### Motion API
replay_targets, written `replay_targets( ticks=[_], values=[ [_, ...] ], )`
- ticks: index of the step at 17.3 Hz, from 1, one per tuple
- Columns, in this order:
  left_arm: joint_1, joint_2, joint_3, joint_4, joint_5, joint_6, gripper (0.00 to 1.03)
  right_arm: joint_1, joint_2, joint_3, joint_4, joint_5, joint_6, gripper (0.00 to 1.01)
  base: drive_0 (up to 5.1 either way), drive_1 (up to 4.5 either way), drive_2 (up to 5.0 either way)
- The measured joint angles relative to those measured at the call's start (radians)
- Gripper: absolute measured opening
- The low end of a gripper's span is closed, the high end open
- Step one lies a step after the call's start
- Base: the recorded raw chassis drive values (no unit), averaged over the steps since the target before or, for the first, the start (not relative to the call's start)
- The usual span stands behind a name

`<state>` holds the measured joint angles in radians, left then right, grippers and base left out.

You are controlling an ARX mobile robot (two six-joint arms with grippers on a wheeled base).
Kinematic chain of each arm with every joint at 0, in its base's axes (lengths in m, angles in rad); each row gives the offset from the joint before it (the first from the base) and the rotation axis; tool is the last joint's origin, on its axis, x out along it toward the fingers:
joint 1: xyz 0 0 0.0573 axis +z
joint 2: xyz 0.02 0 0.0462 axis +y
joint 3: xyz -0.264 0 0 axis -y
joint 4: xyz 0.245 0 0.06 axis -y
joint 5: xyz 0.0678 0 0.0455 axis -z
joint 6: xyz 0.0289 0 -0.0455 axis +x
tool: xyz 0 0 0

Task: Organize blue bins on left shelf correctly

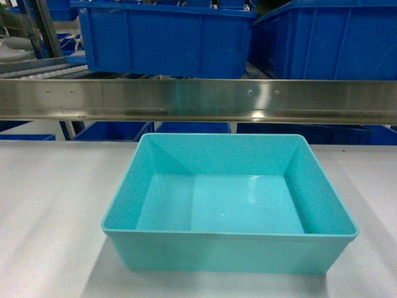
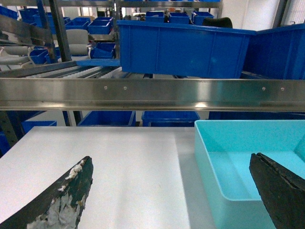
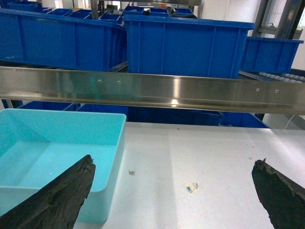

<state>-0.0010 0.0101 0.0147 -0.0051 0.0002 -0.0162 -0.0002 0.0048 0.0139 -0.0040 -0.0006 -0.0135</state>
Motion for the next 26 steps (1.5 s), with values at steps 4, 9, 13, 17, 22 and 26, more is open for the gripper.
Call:
replay_targets(
  ticks=[4,9,13,17,22,26],
  values=[
    [0.000,0.000,0.000,0.000,0.000,0.000,0.98,0.000,0.000,0.000,0.000,0.000,0.000,0.98,0.0,0.00,0.0],
    [0.000,0.000,0.000,0.000,0.000,0.000,0.98,0.000,0.000,0.000,0.000,0.000,0.000,0.98,0.0,0.00,0.0],
    [-0.181,0.967,0.294,0.427,-0.050,0.041,0.98,0.094,0.789,0.249,0.543,0.138,-0.053,0.98,0.0,0.00,0.0],
    [-0.176,1.082,0.372,0.395,-0.078,0.038,0.98,0.170,0.963,0.340,0.364,0.105,-0.050,0.98,0.0,0.00,0.0],
    [-0.180,1.082,0.372,0.395,-0.075,0.038,0.98,0.170,0.963,0.340,0.360,0.105,-0.047,0.98,0.0,0.00,0.0],
    [-0.176,1.095,0.372,0.410,-0.069,0.034,0.98,0.170,0.963,0.340,0.363,0.105,-0.047,0.98,0.0,0.00,0.0]
  ],
)
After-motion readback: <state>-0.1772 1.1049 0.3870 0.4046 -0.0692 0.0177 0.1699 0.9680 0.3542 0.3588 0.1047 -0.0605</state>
